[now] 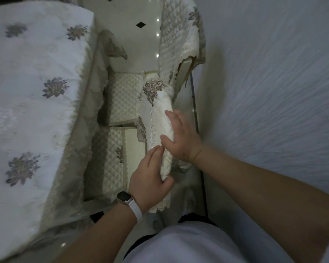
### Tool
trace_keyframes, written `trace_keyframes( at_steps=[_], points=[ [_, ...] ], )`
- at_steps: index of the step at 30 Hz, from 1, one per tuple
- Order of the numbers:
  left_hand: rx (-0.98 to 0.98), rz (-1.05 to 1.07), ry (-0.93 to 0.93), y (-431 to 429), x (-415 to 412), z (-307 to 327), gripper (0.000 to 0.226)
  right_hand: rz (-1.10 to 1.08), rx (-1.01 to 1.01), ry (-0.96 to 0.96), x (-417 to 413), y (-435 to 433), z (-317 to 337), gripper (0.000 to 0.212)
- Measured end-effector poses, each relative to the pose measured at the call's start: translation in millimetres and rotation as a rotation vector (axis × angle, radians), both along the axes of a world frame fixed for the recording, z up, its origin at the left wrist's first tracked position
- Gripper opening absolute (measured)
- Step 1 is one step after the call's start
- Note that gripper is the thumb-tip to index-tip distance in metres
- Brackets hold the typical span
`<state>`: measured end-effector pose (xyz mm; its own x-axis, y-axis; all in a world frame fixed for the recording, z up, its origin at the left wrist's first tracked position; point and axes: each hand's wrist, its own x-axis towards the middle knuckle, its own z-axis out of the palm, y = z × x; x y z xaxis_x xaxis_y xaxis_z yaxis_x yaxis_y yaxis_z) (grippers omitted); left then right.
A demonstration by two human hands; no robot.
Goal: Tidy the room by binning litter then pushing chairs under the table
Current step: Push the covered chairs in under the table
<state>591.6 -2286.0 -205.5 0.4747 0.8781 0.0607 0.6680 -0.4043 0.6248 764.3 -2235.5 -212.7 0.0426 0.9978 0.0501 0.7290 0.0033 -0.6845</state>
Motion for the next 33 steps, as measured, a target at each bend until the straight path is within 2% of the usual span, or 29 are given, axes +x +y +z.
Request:
trace_keyframes(
  at_steps=[18, 29, 33],
  points=[
    [0.021, 0.291, -0.029, 24.6, -49.3, 5.3, 0.066, 0.268, 0.131, -0.016, -51.9, 63.6, 2.3, 0.075],
    [0.065, 0.268, -0.053, 44.2, -89.8, 1.2, 0.066, 0.320, 0.087, -0.077, -83.5, 87.2, -7.2, 0.078],
    [0.095, 0.253, -0.070, 58.9, -99.1, -2.6, 0.070, 0.388, 0.042, -0.174, -85.0, 104.4, 2.2, 0.083]
  ],
)
